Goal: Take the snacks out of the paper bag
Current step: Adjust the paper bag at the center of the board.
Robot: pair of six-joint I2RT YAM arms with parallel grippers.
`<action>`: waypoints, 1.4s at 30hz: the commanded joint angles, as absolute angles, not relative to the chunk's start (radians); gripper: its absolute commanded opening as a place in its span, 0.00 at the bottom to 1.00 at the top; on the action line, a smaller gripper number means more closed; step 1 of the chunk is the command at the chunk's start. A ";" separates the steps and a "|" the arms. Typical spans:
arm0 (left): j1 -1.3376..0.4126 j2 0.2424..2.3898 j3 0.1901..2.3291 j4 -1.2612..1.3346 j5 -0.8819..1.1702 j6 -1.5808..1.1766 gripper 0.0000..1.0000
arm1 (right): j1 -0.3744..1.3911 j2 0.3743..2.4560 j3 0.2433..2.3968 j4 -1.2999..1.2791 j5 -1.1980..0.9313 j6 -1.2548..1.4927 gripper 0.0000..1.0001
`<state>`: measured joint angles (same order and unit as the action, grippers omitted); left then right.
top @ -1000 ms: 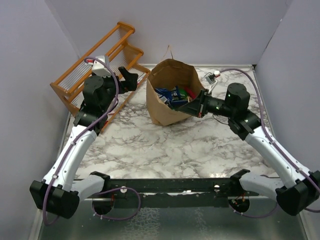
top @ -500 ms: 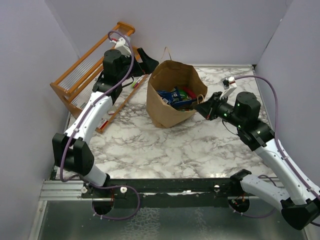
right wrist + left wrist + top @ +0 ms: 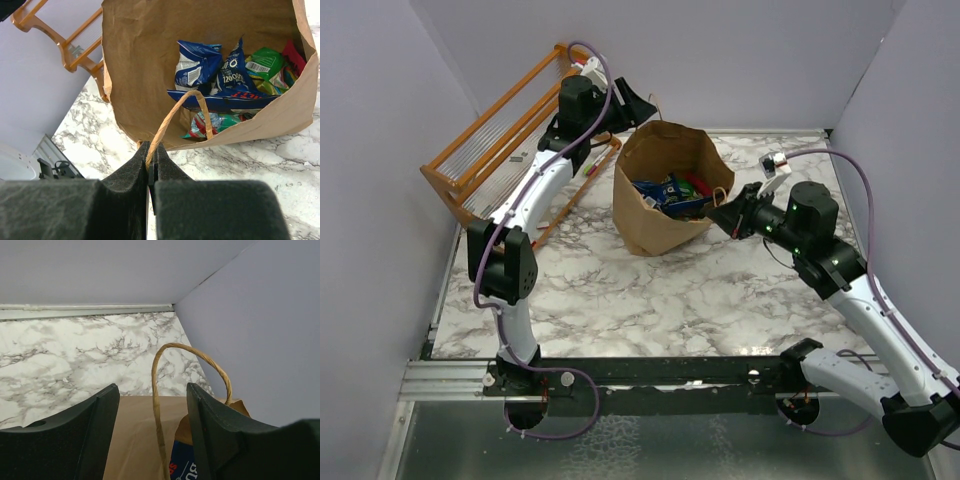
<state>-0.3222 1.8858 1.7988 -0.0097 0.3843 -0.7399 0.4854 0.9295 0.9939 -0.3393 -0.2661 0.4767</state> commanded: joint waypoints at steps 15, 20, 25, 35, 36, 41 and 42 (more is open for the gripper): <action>-0.345 2.047 2.080 -0.022 0.448 -0.780 0.18 | 0.494 0.910 1.013 -0.328 -0.282 0.492 0.01; -0.326 1.965 2.084 -0.091 0.400 -0.716 0.00 | 0.494 0.921 1.015 -0.329 -0.303 0.452 0.02; -0.296 1.837 2.002 -0.109 0.336 -0.668 0.00 | 0.494 0.949 1.023 -0.329 -0.327 0.405 0.03; -0.213 1.703 1.936 -0.130 0.349 -0.648 0.00 | 0.494 1.055 1.020 -0.227 -0.460 0.440 0.04; -0.210 1.672 1.936 -0.137 0.352 -0.644 0.00 | 0.494 1.070 1.023 -0.220 -0.473 0.444 0.04; -0.208 1.599 1.862 -0.103 0.430 -0.627 0.00 | 0.494 1.131 1.027 -0.212 -0.565 0.456 0.04; -0.209 1.583 1.836 -0.081 0.456 -0.624 0.00 | 0.494 1.131 1.014 -0.207 -0.578 0.462 0.04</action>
